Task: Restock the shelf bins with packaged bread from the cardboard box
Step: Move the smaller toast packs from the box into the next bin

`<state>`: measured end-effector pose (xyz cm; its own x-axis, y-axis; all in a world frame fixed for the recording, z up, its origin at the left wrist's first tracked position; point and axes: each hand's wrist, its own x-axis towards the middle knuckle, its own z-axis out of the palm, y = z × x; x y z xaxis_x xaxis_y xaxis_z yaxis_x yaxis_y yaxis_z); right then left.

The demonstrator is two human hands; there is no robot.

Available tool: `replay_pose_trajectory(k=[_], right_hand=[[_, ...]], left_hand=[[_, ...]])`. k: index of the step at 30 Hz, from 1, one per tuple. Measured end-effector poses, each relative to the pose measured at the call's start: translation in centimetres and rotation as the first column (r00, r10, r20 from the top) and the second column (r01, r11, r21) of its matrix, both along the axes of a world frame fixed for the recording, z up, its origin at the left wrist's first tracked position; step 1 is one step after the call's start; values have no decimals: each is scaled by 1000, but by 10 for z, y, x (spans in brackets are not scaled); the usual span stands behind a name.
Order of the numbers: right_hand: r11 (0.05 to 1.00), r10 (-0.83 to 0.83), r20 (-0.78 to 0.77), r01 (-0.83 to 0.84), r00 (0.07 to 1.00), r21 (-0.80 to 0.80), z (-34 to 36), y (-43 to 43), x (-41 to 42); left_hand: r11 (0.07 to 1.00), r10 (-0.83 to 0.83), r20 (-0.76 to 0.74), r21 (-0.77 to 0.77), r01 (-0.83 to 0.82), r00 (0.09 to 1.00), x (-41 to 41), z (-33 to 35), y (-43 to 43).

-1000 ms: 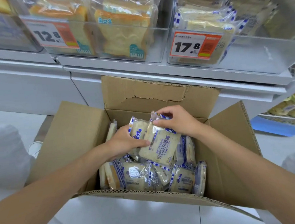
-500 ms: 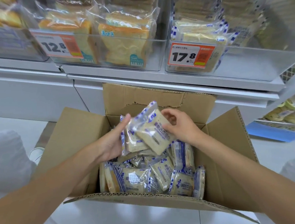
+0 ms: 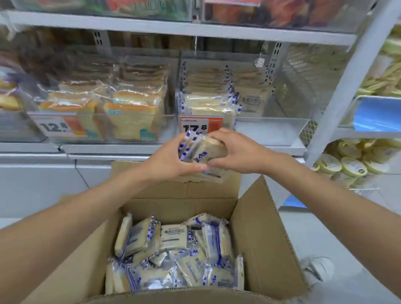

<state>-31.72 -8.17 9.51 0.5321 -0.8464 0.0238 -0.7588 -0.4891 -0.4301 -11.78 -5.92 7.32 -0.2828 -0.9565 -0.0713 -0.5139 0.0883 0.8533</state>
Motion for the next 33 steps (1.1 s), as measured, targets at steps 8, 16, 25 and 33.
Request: replay_pose_trajectory(k=[8,16,25,33], right_hand=[[855,-179,-35,138,983,-499,109,-65,-114],[939,-316,-447,207,837,-276,44,-151,-116],[958,-251,-504,135,826,-255,8,-191,-107],[925,-350,-463,222,814,-309,8,-184,-125]], left_hand=[[871,70,334,-479,105,940,-45,71,-107],[874,73,770,-355,331,634,-54,14,-166],[810,154,740,-474,345,655,-54,6,-166],[808,175,713,-498,314,679,-56,8,-162]])
